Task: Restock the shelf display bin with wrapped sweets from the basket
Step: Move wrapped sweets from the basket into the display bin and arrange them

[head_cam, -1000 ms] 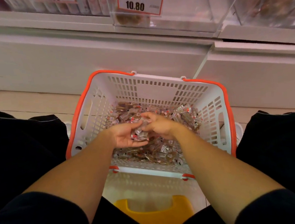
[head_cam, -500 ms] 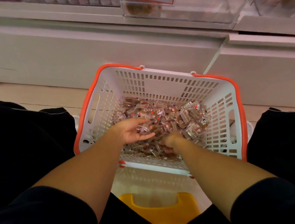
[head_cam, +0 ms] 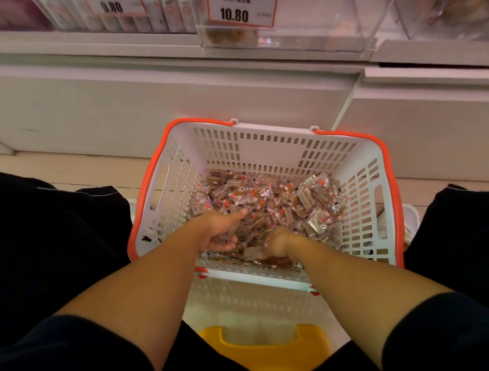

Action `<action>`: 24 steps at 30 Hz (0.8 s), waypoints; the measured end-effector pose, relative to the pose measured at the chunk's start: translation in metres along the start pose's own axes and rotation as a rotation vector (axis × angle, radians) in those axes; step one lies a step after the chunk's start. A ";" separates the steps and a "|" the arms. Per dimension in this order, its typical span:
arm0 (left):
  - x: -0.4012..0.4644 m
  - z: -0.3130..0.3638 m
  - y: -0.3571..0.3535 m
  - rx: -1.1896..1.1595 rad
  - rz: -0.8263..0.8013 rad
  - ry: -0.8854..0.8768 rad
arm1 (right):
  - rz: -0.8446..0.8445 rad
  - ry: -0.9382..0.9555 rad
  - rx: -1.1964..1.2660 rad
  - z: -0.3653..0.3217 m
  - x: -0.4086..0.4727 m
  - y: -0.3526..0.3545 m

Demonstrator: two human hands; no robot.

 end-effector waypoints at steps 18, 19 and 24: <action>-0.134 0.178 -0.054 -0.051 -0.716 -0.468 | 0.280 1.045 0.517 -0.105 -0.226 0.150; -0.146 0.188 -0.054 -0.003 -0.696 -0.483 | 0.259 1.120 0.587 -0.110 -0.236 0.151; -0.201 0.228 -0.043 0.251 -0.520 -0.593 | 0.356 1.344 0.683 -0.132 -0.283 0.157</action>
Point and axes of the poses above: each hand's wrist, its own x-axis towards the middle knuckle, its own y-axis out of the back of the hand, z = x × y, the point moved 8 cm from there along x, towards the middle knuckle, and after that the axes turned 15 degrees about -z, right-handed, at the moved point
